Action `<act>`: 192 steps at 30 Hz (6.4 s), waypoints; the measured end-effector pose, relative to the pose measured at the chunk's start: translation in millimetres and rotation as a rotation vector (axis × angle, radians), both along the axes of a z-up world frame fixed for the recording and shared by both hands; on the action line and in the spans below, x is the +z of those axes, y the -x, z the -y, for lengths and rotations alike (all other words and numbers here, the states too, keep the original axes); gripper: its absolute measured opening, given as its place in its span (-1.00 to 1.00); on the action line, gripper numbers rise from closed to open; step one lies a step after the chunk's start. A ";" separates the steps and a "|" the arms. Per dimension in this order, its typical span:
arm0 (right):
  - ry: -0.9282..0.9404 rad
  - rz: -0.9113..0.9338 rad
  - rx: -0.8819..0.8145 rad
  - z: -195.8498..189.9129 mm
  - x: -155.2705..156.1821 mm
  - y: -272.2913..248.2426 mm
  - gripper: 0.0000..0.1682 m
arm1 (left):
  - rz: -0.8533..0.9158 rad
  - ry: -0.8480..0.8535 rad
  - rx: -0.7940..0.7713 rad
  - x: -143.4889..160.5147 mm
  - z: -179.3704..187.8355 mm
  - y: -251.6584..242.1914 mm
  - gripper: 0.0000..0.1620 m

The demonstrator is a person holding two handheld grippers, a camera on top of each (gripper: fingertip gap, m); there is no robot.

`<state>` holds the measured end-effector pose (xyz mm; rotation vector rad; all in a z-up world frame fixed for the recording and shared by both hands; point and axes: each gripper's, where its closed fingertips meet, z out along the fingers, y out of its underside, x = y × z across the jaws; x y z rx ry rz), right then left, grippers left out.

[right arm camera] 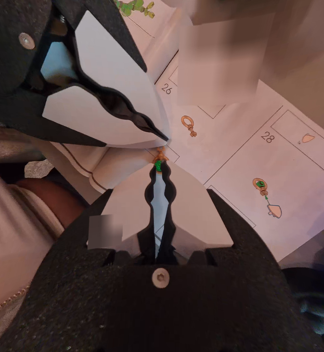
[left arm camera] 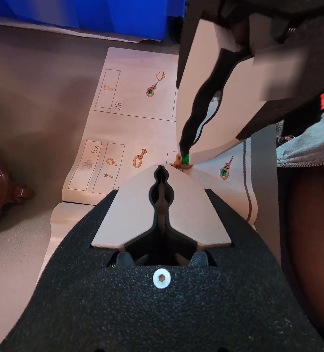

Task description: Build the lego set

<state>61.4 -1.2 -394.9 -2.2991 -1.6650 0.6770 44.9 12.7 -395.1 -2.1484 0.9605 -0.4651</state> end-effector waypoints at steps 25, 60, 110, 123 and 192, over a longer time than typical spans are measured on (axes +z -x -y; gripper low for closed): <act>-0.080 -0.014 -0.154 1.0 0.0 -0.5 -0.93 | 0.012 0.014 -0.010 -0.4 0.4 -0.7 -1.00; -0.246 0.020 -0.121 1.0 0.2 0.4 -0.93 | 0.186 0.156 -0.081 6.8 15.8 -13.5 -1.00; -0.337 -0.189 -0.041 2.5 7.1 5.2 -0.70 | 0.191 0.205 -0.046 3.6 11.1 4.3 -0.92; -0.197 -0.259 -0.026 -3.1 -1.5 8.6 -0.78 | 0.203 0.215 -0.054 4.5 12.0 3.6 -0.92; -0.374 -0.306 0.388 -9.9 15.1 -4.2 -0.91 | 0.759 0.371 0.008 52.1 7.1 8.5 -0.93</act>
